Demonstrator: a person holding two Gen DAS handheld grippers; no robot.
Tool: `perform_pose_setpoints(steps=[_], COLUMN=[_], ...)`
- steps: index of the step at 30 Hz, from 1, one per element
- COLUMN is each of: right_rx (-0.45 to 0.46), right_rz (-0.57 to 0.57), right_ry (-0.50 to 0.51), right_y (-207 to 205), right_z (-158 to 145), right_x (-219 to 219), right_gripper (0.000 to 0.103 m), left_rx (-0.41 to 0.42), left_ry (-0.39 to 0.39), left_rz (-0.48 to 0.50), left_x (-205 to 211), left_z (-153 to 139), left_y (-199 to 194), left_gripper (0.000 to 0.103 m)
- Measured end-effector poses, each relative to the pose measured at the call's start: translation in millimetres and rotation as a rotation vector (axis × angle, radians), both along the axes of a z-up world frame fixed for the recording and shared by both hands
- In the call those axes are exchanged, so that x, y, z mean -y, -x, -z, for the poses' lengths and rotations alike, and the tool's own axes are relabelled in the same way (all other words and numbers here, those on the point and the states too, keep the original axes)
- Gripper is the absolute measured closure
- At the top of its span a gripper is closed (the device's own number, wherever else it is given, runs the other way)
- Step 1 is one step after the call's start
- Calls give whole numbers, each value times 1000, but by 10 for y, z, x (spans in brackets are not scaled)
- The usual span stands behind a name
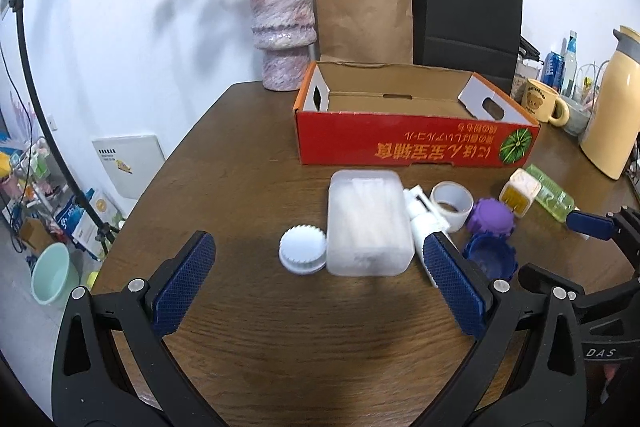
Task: Organize rigid objects
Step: 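Withdraw both tools from the box back over the table, then close the right gripper on the blue bottle cap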
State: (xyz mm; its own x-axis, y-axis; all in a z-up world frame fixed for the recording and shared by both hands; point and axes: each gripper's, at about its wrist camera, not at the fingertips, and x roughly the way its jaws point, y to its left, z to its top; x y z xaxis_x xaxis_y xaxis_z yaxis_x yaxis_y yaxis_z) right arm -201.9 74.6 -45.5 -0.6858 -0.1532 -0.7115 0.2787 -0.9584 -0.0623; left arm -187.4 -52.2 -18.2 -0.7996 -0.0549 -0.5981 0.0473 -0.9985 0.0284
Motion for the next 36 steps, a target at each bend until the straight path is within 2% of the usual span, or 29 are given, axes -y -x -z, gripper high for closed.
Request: perform_pose_setpoints(steps=[17,28,29,32,33,36], right_rx=[64,63,66,79,83,79], right_rz=[11,-14,-20,-30,-36,-35], right_ry=[-41,-59,-57,-53,-44,-29], right_y=[125,258,262,277,281,273], right_z=[260,309,310,322,325,317], right_x=[210,323,330,352,353,339], right_gripper=[12,12,15,38,43,44], left_rx=[25,46,49,54,55,56], left_ry=[-86,-87,-89,-91,-92,-91], left_rz=[19,26,27,26,25,20], left_x=[262,251,250,259,259,262], left_z=[113,157,159,169,170,174], left_y=[-27,-7,-4,1,4,8], left_gripper=[0,0,0,0,0,0])
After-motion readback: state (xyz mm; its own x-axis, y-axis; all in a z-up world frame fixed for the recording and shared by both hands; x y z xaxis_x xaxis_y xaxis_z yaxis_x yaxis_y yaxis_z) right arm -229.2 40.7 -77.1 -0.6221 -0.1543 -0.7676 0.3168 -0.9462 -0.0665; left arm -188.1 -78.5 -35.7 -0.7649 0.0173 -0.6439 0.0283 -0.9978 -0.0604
